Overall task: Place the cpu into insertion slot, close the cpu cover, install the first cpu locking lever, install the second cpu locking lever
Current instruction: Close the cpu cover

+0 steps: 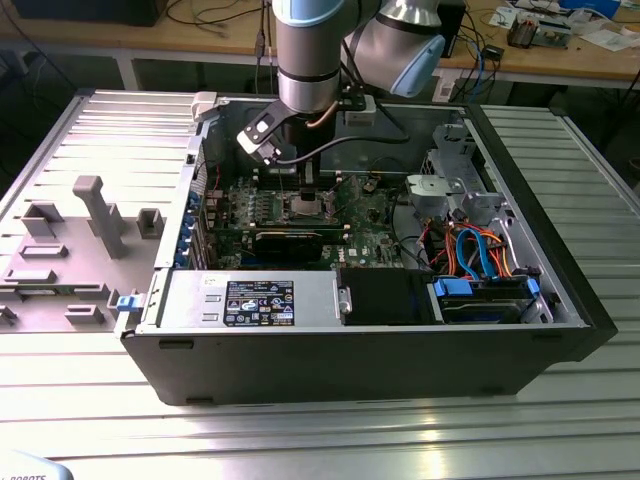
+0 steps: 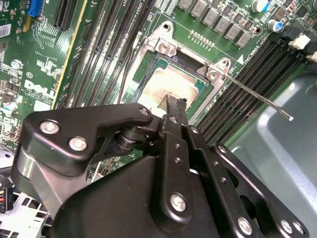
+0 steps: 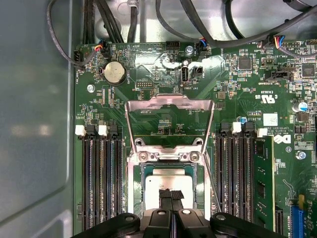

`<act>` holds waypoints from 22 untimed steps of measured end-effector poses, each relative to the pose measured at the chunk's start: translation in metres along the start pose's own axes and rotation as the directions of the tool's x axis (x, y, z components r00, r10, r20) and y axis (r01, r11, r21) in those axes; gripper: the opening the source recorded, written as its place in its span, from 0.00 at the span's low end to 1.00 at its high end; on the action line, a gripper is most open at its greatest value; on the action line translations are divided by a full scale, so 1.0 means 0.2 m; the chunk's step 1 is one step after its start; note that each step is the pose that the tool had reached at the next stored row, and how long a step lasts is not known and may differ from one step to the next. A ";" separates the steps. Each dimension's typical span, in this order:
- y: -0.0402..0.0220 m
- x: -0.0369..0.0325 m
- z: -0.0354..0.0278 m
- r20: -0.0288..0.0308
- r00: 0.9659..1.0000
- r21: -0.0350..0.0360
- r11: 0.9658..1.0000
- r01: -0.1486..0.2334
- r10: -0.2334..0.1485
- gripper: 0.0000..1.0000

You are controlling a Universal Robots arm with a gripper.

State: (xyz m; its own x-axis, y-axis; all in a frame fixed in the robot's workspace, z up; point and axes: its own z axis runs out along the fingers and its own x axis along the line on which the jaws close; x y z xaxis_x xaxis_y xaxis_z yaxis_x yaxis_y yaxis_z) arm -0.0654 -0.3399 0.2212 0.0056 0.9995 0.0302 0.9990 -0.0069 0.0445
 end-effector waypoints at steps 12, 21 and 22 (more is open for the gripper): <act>0.005 0.000 0.000 0.000 1.000 0.000 1.000 0.000 0.000 0.11; 0.007 0.001 -0.038 0.000 1.000 0.000 1.000 0.000 0.000 0.11; 0.008 0.002 -0.041 0.001 1.000 0.000 1.000 0.000 0.000 0.11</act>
State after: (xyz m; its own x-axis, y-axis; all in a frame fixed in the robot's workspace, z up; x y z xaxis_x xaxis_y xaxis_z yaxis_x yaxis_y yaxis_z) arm -0.0642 -0.3398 0.2295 0.0052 0.9996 0.0294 0.9990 -0.0065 0.0447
